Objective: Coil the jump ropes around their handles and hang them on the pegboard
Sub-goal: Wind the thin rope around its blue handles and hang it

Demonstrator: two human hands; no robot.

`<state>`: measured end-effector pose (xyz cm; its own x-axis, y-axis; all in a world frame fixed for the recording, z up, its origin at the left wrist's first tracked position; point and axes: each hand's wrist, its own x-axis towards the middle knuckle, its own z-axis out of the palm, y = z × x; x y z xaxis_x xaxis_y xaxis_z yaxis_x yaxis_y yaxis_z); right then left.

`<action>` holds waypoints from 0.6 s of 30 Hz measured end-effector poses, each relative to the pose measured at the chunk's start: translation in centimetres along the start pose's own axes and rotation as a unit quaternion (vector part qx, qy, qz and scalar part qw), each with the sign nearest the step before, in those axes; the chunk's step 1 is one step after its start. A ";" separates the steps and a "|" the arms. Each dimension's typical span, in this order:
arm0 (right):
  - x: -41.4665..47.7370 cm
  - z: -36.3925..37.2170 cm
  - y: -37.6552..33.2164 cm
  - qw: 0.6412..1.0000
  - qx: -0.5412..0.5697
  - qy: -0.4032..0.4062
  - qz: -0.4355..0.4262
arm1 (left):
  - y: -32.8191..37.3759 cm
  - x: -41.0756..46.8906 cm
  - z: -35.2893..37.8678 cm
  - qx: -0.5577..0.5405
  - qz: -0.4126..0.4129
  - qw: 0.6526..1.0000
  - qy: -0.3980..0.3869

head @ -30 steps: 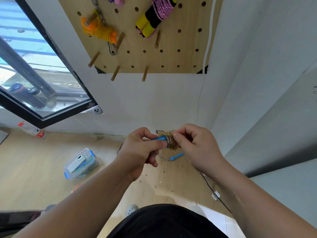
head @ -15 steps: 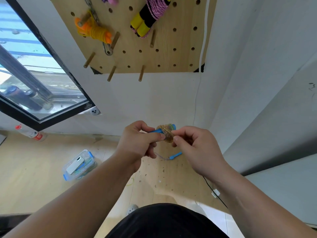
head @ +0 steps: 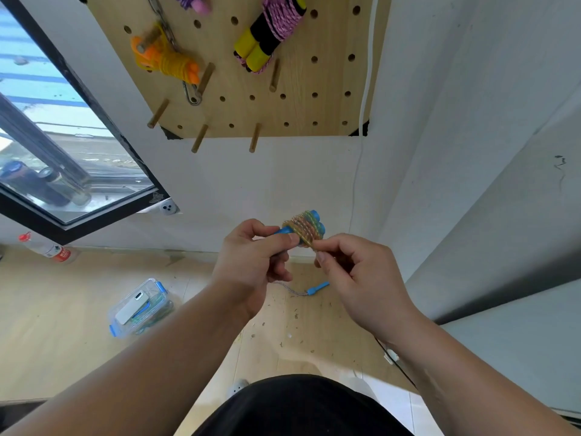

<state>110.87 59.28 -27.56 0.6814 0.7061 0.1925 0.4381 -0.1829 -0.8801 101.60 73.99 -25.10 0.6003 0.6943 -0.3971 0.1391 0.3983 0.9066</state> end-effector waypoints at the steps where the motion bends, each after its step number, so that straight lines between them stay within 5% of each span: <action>1: -0.1 0.0 0.1 1.000 0.013 -0.005 0.008 | 0.1 -0.2 -0.1 -0.031 -0.013 0.999 -0.015; 10: 0.7 -1.5 1.2 0.975 0.150 -0.158 0.044 | 0.8 -1.8 -1.1 -0.098 -0.099 0.978 -0.154; 14: 2.2 -3.0 1.6 0.950 0.018 -0.311 0.032 | 0.7 -2.3 -2.6 -0.081 -0.128 0.950 -0.275; 18: 4.5 -3.7 1.3 0.913 -0.105 -0.394 -0.002 | 0.5 -2.2 -3.4 0.085 -0.134 0.935 -0.317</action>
<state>116.65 59.65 -26.21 0.0821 0.9647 -0.2501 0.5991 -0.2483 -0.7612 97.65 74.66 -24.23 0.8651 0.0660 -0.4972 0.4418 0.3692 0.8176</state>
